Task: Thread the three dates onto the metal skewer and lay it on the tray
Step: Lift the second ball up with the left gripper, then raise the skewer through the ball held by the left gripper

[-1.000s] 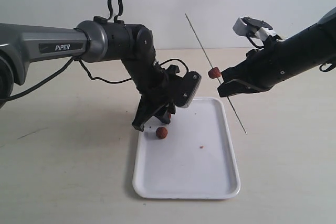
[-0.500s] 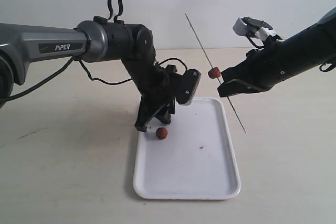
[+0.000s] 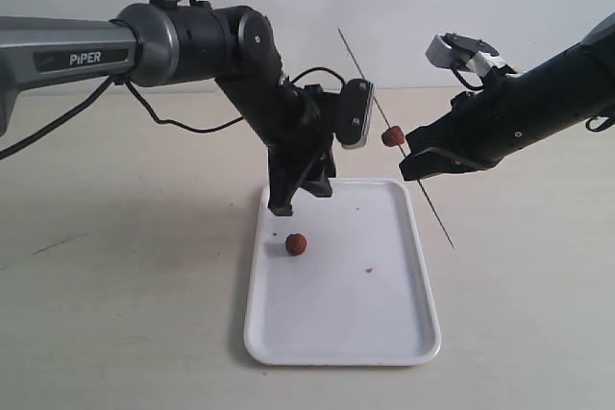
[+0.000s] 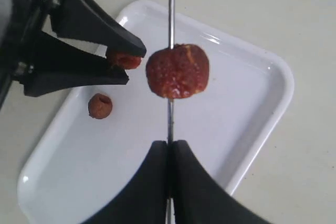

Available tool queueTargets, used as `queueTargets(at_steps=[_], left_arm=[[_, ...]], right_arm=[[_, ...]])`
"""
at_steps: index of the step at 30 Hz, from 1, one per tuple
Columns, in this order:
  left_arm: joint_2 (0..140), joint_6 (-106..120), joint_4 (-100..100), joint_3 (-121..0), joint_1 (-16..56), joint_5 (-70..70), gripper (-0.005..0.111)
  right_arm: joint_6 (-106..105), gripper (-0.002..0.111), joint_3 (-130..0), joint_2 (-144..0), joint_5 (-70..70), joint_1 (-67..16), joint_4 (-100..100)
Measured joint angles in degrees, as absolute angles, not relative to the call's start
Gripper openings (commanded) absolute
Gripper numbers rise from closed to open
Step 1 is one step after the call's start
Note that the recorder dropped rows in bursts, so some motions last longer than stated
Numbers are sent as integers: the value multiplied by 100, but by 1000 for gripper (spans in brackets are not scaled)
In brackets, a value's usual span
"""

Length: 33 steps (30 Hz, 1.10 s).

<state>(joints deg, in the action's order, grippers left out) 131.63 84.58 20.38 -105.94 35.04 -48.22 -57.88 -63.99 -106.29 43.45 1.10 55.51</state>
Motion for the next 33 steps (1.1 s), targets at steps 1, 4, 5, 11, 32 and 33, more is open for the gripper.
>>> queueTargets(at_steps=[1,4,5,11,32,33], left_arm=[[13131,8453,2179,-10594,3493,-4758,30],[13022,8424,2821,-10594,3428,-4705,30],[12996,8414,3075,-10594,3369,-4693,30],[12963,8364,5046,-10594,2817,-4781,30],[13044,5890,9329,-10594,1840,-5370,30],[13078,5782,9443,-10594,1840,-5370,30]], right_arm=[[-5734,0,-6399,-10629,4345,110,5519],[-5577,0,-6399,-10629,4277,110,5378],[-5487,0,-6399,-10629,4222,110,5342],[-4958,0,-6399,-10629,3907,110,4959],[-5395,0,-5770,-10629,4241,110,5676],[-5641,0,-5721,-10629,4358,110,5903]])
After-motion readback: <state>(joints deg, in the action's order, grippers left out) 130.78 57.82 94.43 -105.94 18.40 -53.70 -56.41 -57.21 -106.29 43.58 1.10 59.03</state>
